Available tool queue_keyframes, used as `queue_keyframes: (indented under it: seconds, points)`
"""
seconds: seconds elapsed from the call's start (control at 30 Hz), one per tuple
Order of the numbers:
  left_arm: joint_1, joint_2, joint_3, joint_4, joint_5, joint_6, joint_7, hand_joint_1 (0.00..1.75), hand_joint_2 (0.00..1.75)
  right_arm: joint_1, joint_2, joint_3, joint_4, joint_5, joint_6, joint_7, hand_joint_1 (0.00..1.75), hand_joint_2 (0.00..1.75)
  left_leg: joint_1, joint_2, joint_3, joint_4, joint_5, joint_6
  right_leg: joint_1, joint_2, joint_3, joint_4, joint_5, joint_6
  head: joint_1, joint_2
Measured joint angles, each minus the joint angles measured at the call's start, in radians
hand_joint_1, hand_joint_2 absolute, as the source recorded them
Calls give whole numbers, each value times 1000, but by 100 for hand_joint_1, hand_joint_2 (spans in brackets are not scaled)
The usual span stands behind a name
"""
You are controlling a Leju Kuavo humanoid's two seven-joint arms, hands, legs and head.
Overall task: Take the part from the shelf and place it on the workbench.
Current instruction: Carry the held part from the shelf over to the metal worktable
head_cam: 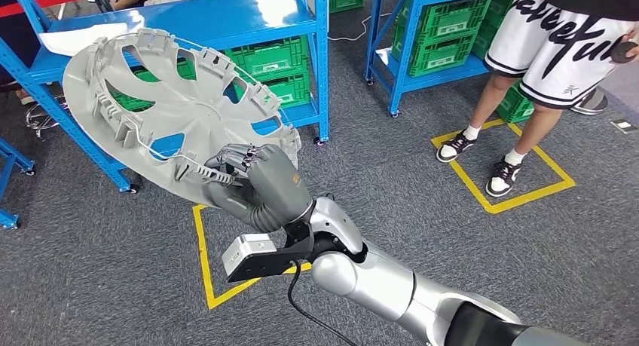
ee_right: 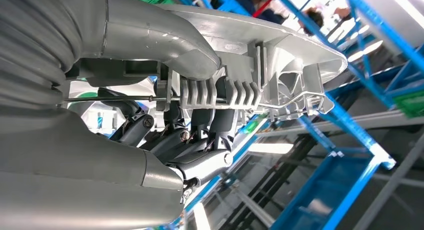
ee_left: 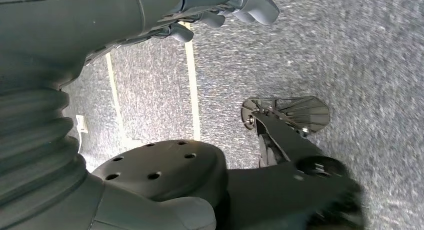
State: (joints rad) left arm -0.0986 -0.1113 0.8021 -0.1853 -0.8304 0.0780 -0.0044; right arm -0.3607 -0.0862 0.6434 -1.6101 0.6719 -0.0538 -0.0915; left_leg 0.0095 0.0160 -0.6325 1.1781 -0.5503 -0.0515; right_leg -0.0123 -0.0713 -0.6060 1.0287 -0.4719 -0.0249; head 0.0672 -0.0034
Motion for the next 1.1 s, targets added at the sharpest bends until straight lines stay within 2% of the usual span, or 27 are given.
queue_keyframes:
  seconds: [0.03,0.07,0.1,0.2,0.23,0.27,0.3,0.37,0.4,0.43,0.47,0.5,0.53,0.6,0.63,0.67,0.73,0.77,0.8,0.87,0.93,0.97,1.0,1.03,1.1]
  points:
    - [-1,0,0,0,1,1,-1,0,175,0,0,0,1,1,0,-3,175,175,-3,21,42,-70,18,4,2,-9,-2,3,1,3,0,0]
    - [-3,0,0,0,2,3,-3,0,175,-1,0,1,3,1,0,-7,175,175,-6,37,70,-122,30,12,4,-17,-4,6,2,8,1,0]
    - [-4,0,0,-1,3,3,-5,0,175,-3,0,2,5,1,0,-10,175,175,-9,47,83,-150,35,19,6,-25,-4,7,4,13,3,0]
    - [1,0,0,0,8,7,-10,0,175,-7,0,6,13,2,-2,-16,175,175,-10,22,75,-158,45,42,6,-46,-4,5,9,30,6,0]
    - [3,-1,1,0,9,9,-12,0,175,-7,0,7,15,3,-3,-17,175,175,-9,14,74,-160,50,48,4,-42,-5,8,7,36,6,0]
    - [6,-1,1,-1,11,12,-14,0,175,-7,0,8,16,5,-5,-19,175,175,-7,7,74,-163,56,54,2,-24,-10,19,-4,41,6,0]
    - [7,-2,2,-1,13,14,-16,0,175,-7,0,9,18,6,-6,-20,175,175,-5,0,73,-163,61,58,0,3,-22,50,-28,45,7,0]
    - [8,-4,2,0,18,18,-21,0,175,-7,-1,11,25,7,-8,-21,175,175,-5,-19,61,-162,70,65,-1,51,-69,164,-96,50,10,0]
    - [9,-5,2,0,19,19,-23,0,175,-6,-1,12,30,7,-8,-21,175,175,-6,-32,54,-160,73,66,-1,62,-96,230,-127,51,11,0]
    - [10,-7,3,0,20,19,-24,0,175,-6,-2,12,34,7,-8,-21,175,175,-6,-45,48,-158,76,66,0,65,-113,274,-142,51,11,0]
    - [11,-7,3,0,20,19,-24,0,175,-7,-2,13,38,7,-8,-21,175,175,-7,-59,43,-154,79,66,1,67,-114,284,-138,49,12,0]
    - [13,-7,3,0,21,19,-24,0,175,-7,-2,13,41,7,-8,-21,175,175,-7,-74,38,-151,81,64,1,70,-95,252,-115,46,12,0]
    - [14,-8,3,0,21,19,-24,0,175,-7,-1,13,43,7,-8,-21,175,175,-7,-88,34,-147,82,62,0,82,-59,189,-83,42,12,0]
    - [13,-9,3,0,21,19,-24,0,175,-9,-1,13,46,7,-7,-23,175,175,-6,-114,23,-139,86,54,-2,130,8,62,-44,33,11,0]
    - [13,-10,3,-1,22,20,-24,0,175,-11,-1,14,47,5,-6,-26,175,175,-5,-124,17,-138,89,49,-3,147,23,29,-38,30,10,0]
    - [14,-10,4,-1,23,20,-25,0,175,-14,-1,14,48,3,-4,-29,175,175,-4,-134,11,-138,93,42,-1,154,26,18,-40,28,10,0]
    - [18,-9,7,-1,26,22,-28,0,175,-23,0,17,53,-4,-1,-35,175,175,-1,-146,3,-140,100,27,0,131,24,12,-31,19,10,0]
    - [21,-8,10,0,27,23,-30,0,175,-28,1,19,54,-8,0,-37,175,175,-1,-132,-3,-134,97,22,-1,119,25,8,-27,12,9,0]
    - [23,-8,13,0,28,24,-31,0,175,-32,2,20,55,-10,0,-38,175,175,-3,-107,-13,-114,83,17,-3,105,26,4,-24,5,6,0]
    - [24,-7,18,0,31,27,-33,0,175,-35,4,22,55,-14,0,-41,175,175,-4,-49,-58,-17,25,8,-3,76,25,0,-20,-3,-1,0]
    - [24,-7,20,0,32,31,-34,0,175,-33,4,22,58,-14,-1,-44,175,175,0,-28,-107,99,-27,1,-3,45,22,1,-20,-4,-3,0]
    - [25,-7,20,0,32,34,-32,0,175,-30,3,23,60,-14,-2,-47,175,175,2,-24,-112,122,-30,-1,-3,29,20,2,-20,-4,-3,0]
    - [26,-6,20,0,30,36,-29,0,175,-26,3,24,63,-13,-5,-51,175,175,3,-20,-97,106,-16,-2,-3,15,19,3,-20,-4,-3,0]
    - [26,-5,20,-1,27,37,-26,0,175,-20,3,25,65,-12,-10,-56,175,175,4,-11,-62,52,11,-2,-3,2,19,5,-21,-3,-3,0]
    - [25,-4,21,-1,19,39,-22,0,175,-7,3,27,67,-5,-22,-69,175,175,1,33,18,-85,53,5,1,-22,21,7,-23,4,-3,0]
